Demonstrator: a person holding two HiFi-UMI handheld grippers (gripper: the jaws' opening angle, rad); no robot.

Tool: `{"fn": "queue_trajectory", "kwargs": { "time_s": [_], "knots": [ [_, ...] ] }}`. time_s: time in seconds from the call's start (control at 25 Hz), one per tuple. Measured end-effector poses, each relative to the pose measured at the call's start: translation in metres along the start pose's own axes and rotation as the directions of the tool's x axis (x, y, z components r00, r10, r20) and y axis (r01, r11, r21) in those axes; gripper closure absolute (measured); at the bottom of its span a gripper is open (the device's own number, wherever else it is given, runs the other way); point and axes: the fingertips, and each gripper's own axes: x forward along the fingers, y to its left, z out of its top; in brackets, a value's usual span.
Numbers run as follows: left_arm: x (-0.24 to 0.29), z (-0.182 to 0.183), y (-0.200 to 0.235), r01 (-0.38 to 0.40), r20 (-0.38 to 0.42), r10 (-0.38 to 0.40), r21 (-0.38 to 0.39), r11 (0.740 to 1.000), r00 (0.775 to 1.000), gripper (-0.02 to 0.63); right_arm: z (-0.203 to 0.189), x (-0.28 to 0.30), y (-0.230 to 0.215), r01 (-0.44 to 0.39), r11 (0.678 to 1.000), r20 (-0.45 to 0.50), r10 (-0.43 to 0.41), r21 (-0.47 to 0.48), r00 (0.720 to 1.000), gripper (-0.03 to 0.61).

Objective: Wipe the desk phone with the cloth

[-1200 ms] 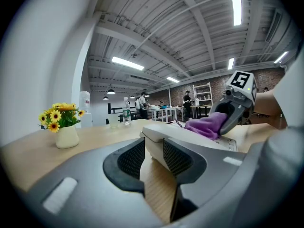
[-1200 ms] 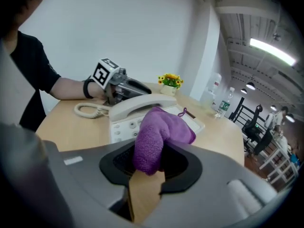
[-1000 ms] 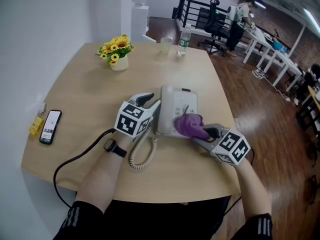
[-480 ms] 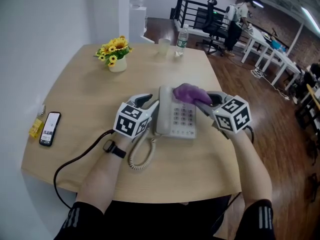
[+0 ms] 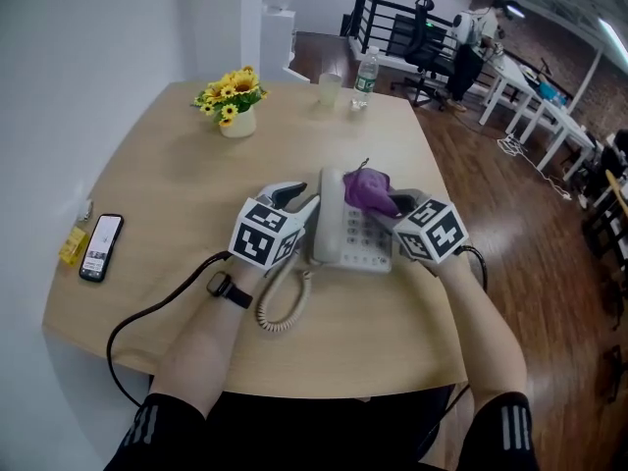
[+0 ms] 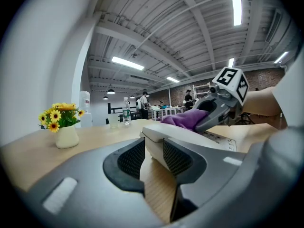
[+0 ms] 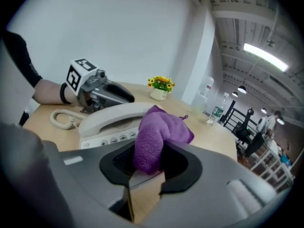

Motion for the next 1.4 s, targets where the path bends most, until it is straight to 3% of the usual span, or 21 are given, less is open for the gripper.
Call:
{"fn": "queue_trajectory", "kwargs": {
  "time_s": [0.16,0.32,0.56,0.64,0.8,0.96,1.2,1.4],
  "knots": [
    [0.0,0.001,-0.002,0.0,0.0,0.0,0.001,1.0,1.0,0.5,-0.015,-0.023,0.052,-0.049,0.992,-0.017,0.047,-0.12,0.999,0.457],
    [-0.001,0.002,-0.001,-0.003,0.0,0.003,0.0,1.0,1.0,0.5,-0.03,-0.043,0.092,-0.111,0.983,-0.017,0.11,-0.146,0.994,0.457],
    [-0.001,0.002,-0.001,-0.002,0.0,0.002,0.0,1.0,1.0,0.5,-0.038,-0.064,0.119,-0.218,0.965,-0.044,0.214,-0.146,0.976,0.457],
    [-0.001,0.002,-0.001,-0.002,0.0,0.002,0.001,1.0,1.0,0.5,-0.021,-0.07,0.101,-0.188,0.976,0.03,0.192,-0.108,0.981,0.457],
    [-0.001,0.002,-0.001,-0.003,0.0,0.003,0.001,1.0,1.0,0.5,0.03,-0.07,0.02,-0.008,0.999,0.193,0.001,0.035,0.981,0.456],
    [-0.001,0.001,-0.002,-0.003,-0.001,0.003,0.001,1.0,1.0,0.5,0.052,-0.04,-0.041,0.149,0.987,0.145,-0.157,0.061,0.977,0.456],
    [-0.001,0.001,-0.001,-0.002,-0.001,0.002,0.001,1.0,1.0,0.5,0.033,0.025,-0.043,0.146,0.989,-0.02,-0.146,0.035,0.989,0.457],
    [0.0,0.001,-0.001,-0.001,-0.001,0.001,0.004,1.0,1.0,0.503,0.029,0.027,-0.01,0.043,0.999,-0.015,-0.042,0.023,0.999,0.457]
  ]
}}
